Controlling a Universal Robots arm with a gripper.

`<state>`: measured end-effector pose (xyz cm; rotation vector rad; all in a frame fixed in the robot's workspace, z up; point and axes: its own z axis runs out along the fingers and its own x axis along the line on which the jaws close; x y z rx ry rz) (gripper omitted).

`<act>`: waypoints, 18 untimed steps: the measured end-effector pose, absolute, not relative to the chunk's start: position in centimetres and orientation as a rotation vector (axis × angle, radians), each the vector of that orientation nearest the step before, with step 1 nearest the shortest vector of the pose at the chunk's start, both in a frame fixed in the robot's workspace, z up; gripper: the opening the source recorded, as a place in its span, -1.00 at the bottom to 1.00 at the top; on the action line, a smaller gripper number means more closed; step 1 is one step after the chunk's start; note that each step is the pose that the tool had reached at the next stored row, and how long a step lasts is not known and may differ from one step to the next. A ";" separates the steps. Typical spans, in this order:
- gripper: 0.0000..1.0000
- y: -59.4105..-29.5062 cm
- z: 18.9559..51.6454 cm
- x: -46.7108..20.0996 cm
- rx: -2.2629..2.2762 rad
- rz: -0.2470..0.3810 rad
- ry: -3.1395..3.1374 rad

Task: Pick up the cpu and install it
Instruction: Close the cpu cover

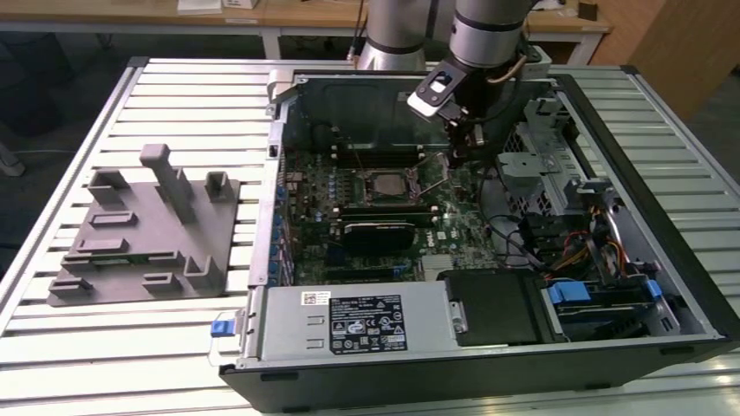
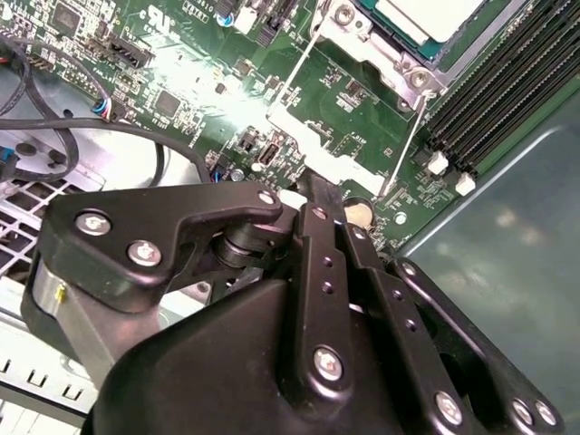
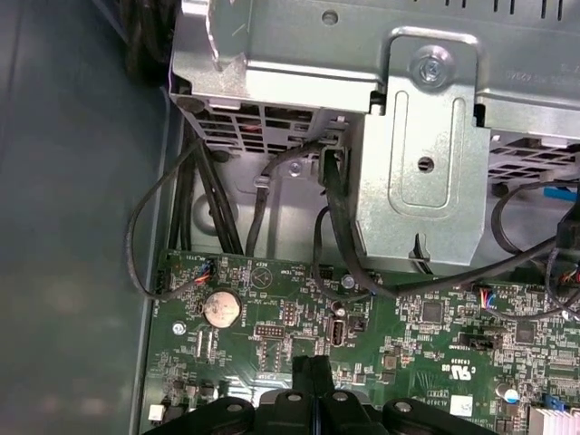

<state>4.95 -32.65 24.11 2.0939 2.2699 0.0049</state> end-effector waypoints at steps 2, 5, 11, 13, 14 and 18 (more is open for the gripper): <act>-0.79 -32.7 24.1 4.8 2.093 0.005 2.270; -0.79 -32.7 24.1 4.5 2.094 0.006 2.270; -0.79 -32.6 24.1 4.0 2.095 0.008 2.270; -0.79 -32.7 24.1 3.8 2.094 0.006 2.271; -0.79 -32.7 24.1 3.7 2.094 0.007 2.271; -0.79 -32.7 24.1 3.5 2.094 0.007 2.271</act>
